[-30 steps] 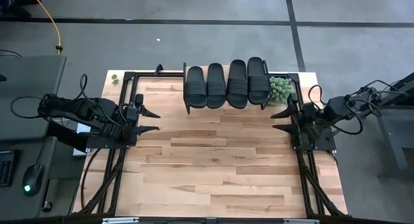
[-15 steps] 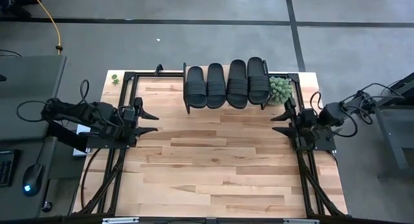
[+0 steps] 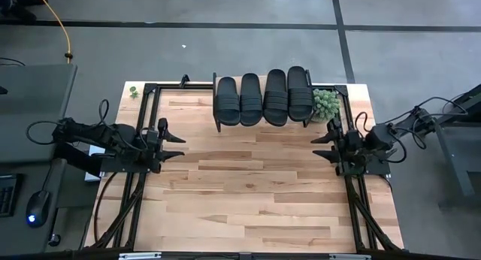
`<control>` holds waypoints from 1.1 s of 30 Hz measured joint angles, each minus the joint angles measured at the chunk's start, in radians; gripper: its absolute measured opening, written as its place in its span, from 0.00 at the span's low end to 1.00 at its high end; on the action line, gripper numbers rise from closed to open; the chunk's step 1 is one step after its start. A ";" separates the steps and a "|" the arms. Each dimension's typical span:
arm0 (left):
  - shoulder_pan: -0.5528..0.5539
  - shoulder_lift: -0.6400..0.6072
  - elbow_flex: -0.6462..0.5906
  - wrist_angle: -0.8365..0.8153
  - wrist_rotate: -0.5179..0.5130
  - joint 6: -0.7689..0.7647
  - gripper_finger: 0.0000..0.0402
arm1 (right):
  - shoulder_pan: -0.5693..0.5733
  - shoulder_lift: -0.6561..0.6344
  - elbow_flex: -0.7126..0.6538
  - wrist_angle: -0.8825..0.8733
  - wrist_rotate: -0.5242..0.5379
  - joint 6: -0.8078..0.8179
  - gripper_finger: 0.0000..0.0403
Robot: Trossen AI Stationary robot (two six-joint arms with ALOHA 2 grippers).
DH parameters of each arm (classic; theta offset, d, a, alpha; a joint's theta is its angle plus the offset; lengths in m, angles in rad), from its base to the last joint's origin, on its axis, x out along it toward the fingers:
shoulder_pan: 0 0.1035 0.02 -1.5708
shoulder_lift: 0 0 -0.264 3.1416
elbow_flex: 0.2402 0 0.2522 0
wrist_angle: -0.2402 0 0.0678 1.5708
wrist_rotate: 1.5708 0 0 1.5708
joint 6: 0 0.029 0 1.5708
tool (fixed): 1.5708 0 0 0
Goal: Pick and place slides into the shelf
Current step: Return to Home Position
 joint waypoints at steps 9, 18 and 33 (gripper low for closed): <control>0.000 -0.043 -0.024 0.011 -0.003 -0.001 0.44 | 0.000 -0.004 0.000 -0.003 -0.029 0.010 0.35; 0.000 -0.049 -0.024 -0.003 -0.003 -0.001 0.44 | 0.000 -0.004 0.000 -0.013 -0.049 0.005 0.35; 0.000 -0.048 -0.024 -0.010 -0.004 0.000 0.44 | -0.002 -0.005 -0.015 -0.005 -0.089 -0.084 0.35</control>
